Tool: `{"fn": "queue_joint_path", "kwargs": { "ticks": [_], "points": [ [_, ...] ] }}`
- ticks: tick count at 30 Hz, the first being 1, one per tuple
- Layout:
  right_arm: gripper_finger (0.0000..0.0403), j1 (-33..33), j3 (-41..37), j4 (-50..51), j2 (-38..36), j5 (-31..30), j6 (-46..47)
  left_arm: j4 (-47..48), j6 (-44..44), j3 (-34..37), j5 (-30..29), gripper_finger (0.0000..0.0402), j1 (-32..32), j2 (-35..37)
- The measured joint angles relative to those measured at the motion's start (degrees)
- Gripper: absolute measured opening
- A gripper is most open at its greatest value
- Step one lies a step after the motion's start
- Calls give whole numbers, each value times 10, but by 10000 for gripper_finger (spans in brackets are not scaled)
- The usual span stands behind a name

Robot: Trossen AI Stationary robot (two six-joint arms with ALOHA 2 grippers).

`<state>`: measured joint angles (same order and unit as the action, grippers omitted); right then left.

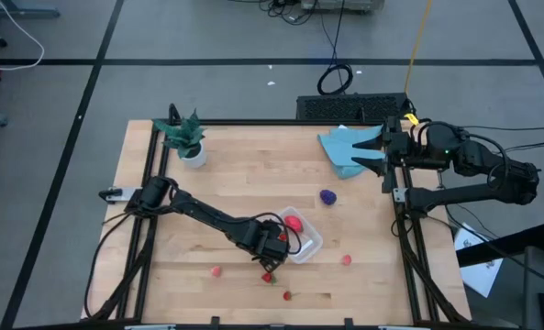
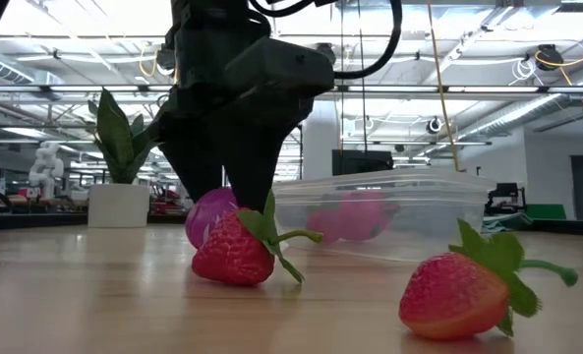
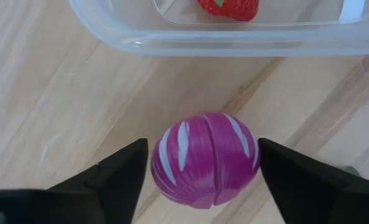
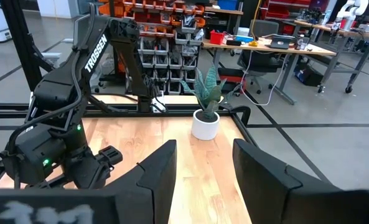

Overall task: Pick and placing Produce into tupperware
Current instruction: Put the onion into the transparent container

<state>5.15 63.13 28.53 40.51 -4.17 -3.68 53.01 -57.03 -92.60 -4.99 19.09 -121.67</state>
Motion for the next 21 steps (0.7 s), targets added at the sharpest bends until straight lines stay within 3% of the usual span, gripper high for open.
{"fn": "queue_joint_path", "kwargs": {
  "ticks": [7,21],
  "points": [
    [151,0,0,0,0,0,0,-2,4,0,0,247,0,1],
    [151,0,0,0,0,0,0,6,-7,0,5,257,0,11]
  ]
}}
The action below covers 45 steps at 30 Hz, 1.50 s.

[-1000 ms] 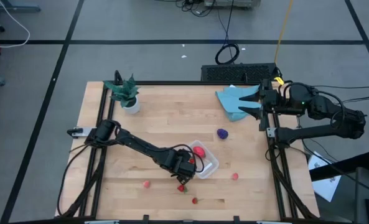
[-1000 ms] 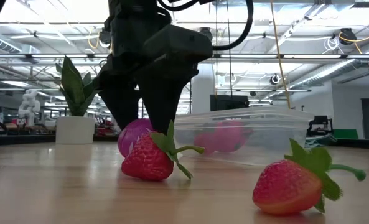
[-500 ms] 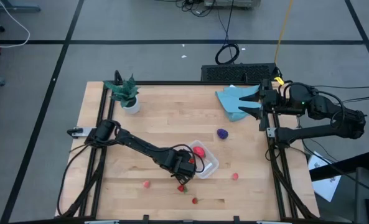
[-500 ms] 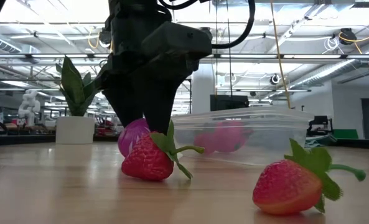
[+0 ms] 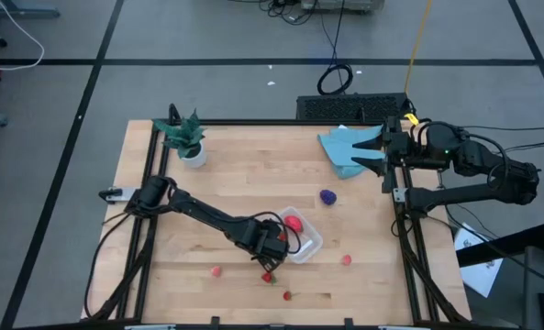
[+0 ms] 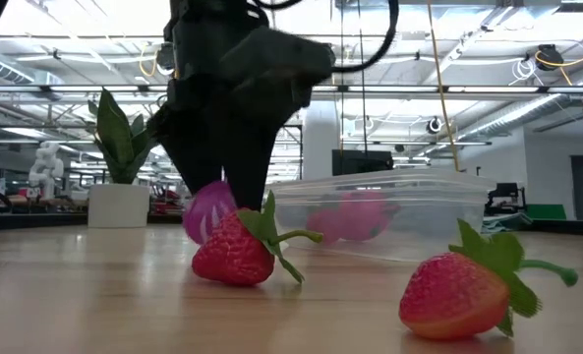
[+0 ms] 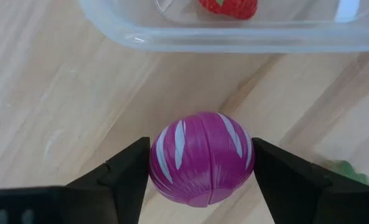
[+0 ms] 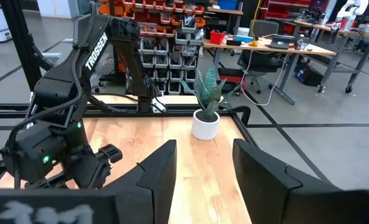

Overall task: Pick and placing Produce into tupperware
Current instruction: Put the onion into the transparent container

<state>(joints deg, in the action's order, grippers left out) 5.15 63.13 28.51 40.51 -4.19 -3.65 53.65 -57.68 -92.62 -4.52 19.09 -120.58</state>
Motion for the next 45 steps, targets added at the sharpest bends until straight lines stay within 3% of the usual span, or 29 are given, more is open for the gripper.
{"fn": "queue_joint_path", "kwargs": {
  "ticks": [17,31,45],
  "points": [
    [151,0,0,0,0,0,14,2,-55,-3,-13,257,-3,95],
    [151,0,0,0,0,0,14,-146,98,-3,-6,257,-51,102],
    [151,0,0,-1,0,0,10,-212,192,-16,-4,257,-78,102]
  ]
}}
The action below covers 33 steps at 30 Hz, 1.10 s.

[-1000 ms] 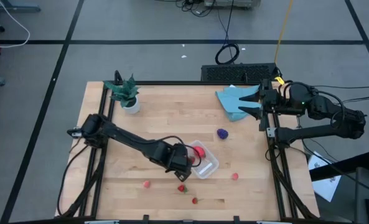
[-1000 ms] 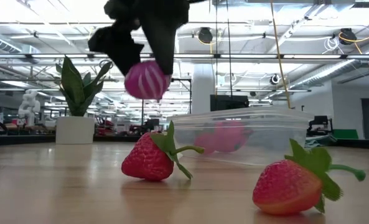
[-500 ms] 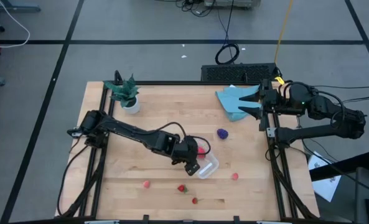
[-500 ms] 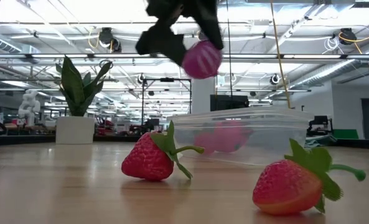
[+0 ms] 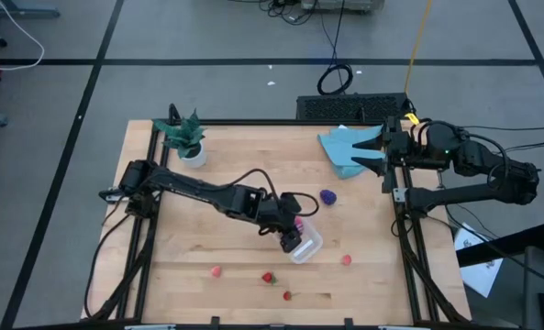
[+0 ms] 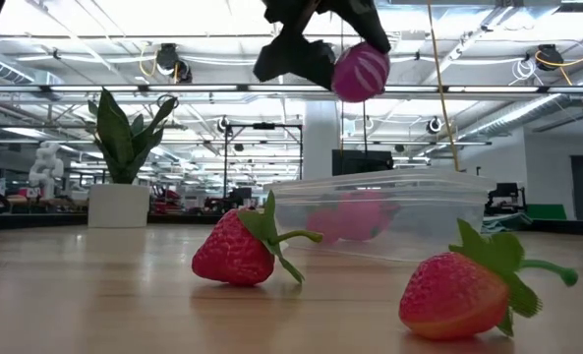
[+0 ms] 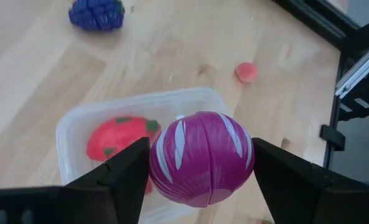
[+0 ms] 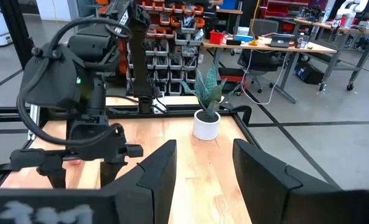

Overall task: Pick and placing Produce into tupperware
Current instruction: Put the onion into the transparent container

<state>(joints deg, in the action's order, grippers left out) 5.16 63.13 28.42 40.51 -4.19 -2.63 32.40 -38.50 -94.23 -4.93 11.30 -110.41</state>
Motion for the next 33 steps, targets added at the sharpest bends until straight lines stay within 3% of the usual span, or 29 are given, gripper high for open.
{"fn": "queue_joint_path", "kwargs": {
  "ticks": [10,23,33],
  "points": [
    [151,0,0,-12,0,0,-6,8,57,-39,-17,257,-6,-13],
    [151,0,0,-21,-3,-2,-11,134,73,-161,-11,257,-8,-123],
    [151,1,0,-31,-9,-5,-26,145,53,-170,24,257,5,-179]
  ]
}}
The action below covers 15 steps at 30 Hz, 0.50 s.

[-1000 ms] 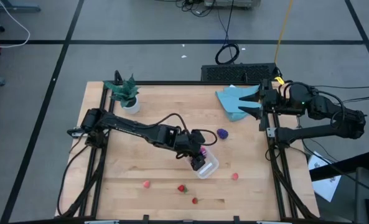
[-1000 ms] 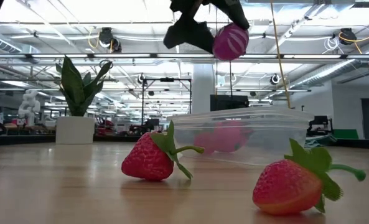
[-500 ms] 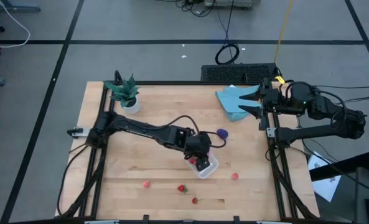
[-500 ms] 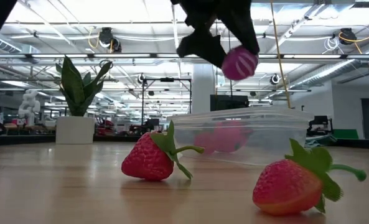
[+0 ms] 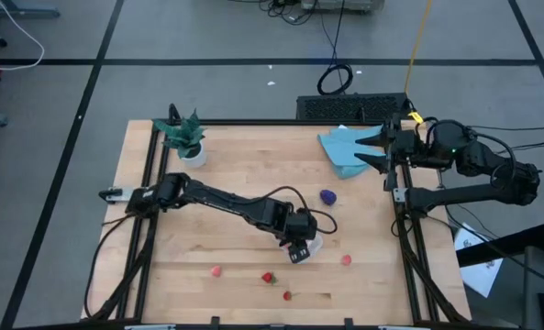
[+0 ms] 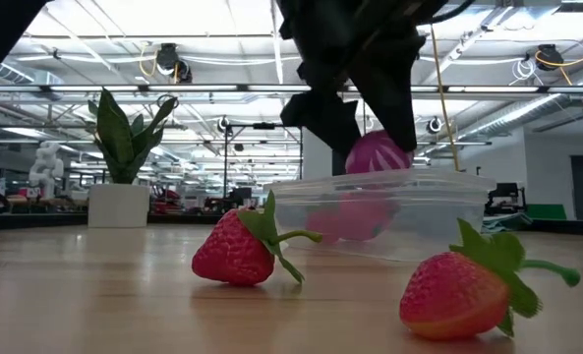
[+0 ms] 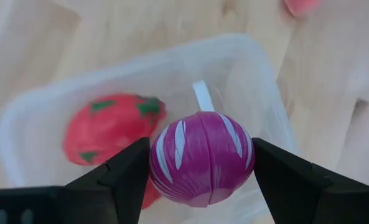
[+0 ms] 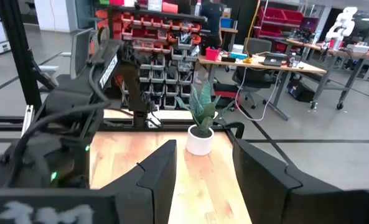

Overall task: Pick and placing Produce into tupperware
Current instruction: Put the onion into the transparent container

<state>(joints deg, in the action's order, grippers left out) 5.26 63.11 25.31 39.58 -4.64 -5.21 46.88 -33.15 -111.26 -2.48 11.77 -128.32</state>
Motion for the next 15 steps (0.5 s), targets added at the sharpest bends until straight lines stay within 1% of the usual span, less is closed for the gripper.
{"fn": "queue_joint_path", "kwargs": {
  "ticks": [15],
  "points": [
    [151,0,0,-2,0,0,2,-9,-6,11,-3,257,-1,-1]
  ]
}}
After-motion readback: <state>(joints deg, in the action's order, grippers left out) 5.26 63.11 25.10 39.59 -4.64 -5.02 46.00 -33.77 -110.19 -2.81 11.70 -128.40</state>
